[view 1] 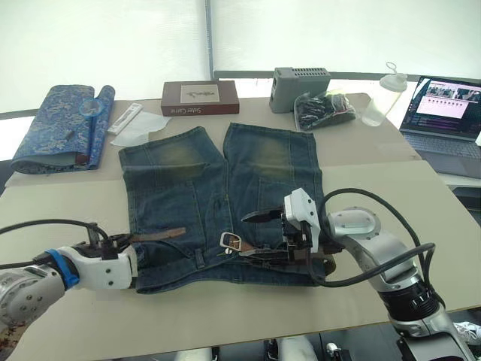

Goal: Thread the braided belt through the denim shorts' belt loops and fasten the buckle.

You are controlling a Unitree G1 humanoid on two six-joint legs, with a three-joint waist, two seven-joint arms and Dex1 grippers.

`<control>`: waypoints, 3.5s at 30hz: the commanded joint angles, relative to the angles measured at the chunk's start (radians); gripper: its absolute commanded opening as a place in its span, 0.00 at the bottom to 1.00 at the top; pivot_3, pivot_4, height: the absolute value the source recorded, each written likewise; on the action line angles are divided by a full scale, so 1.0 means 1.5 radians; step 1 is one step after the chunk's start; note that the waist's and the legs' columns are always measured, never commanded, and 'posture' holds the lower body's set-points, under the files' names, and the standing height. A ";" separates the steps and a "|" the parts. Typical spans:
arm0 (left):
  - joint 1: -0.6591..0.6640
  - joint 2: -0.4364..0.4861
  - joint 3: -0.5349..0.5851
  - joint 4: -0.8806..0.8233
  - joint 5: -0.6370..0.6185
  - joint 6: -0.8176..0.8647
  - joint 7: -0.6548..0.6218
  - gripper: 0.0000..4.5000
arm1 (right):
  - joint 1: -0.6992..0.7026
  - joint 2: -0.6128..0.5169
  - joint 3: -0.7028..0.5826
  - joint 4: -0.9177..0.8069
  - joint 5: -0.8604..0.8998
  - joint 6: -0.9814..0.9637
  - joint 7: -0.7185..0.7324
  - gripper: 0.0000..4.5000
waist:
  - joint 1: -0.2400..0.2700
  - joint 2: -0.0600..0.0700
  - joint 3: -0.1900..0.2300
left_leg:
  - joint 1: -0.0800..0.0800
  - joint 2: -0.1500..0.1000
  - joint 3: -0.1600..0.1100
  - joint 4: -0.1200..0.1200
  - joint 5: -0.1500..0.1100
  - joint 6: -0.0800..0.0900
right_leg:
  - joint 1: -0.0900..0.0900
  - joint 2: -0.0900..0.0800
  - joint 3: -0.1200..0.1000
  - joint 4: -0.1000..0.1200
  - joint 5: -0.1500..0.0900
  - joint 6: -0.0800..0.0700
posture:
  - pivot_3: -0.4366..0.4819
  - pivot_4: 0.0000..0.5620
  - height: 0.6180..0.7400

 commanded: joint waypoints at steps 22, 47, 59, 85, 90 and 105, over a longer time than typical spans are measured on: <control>0.011 -0.004 0.049 0.007 0.054 -0.150 -0.087 0.00 | 0.025 -0.034 0.038 -0.036 -0.047 -0.045 0.015 0.89 | 0.000 0.000 0.000 | 0.001 0.000 0.000 0.003 0.000 0.000 | 0.001 0.001 0.000 0.001 0.000 0.001 | 0.48 0.27 0.74; -0.078 -0.007 0.030 0.013 0.165 -0.208 -0.059 0.00 | 0.017 0.007 0.053 -0.015 -0.058 -0.060 0.011 0.89 | 0.000 0.000 0.000 | 0.001 0.001 0.000 0.007 0.000 0.000 | 0.001 0.001 0.000 0.006 0.000 0.001 | 0.48 0.27 0.74; -0.150 -0.061 -0.057 -0.058 0.186 -0.097 -0.088 0.00 | 0.022 0.004 0.046 -0.028 -0.049 -0.049 0.003 0.89 | 0.001 0.000 0.000 | 0.001 0.002 0.000 0.008 0.000 0.000 | 0.001 0.001 0.000 0.009 0.001 0.001 | 0.48 0.27 0.74; -0.091 -0.227 -0.173 -0.180 0.089 0.192 -0.167 0.00 | -0.076 0.039 0.159 0.140 -0.321 -0.340 -0.043 0.89 | 0.000 0.000 0.000 | 0.003 0.002 0.000 0.010 0.000 0.000 | 0.003 0.002 0.000 0.010 0.000 0.000 | 0.48 0.27 0.74; -0.102 -0.231 -0.184 -0.175 0.092 0.205 -0.160 0.00 | -0.082 0.056 0.159 0.170 -0.352 -0.376 -0.064 0.62 | 0.000 0.000 0.000 | 0.003 0.002 0.000 0.009 0.000 0.000 | 0.003 0.002 0.001 0.010 0.000 0.000 | 0.48 0.27 0.74; -0.085 -0.233 -0.169 -0.158 0.050 0.170 -0.121 0.00 | -0.113 0.064 0.148 0.223 -0.421 -0.444 -0.141 0.55 | 0.000 0.000 0.000 | 0.004 0.002 0.000 0.009 0.000 0.000 | 0.003 0.002 0.001 0.010 0.000 0.000 | 0.48 0.27 0.74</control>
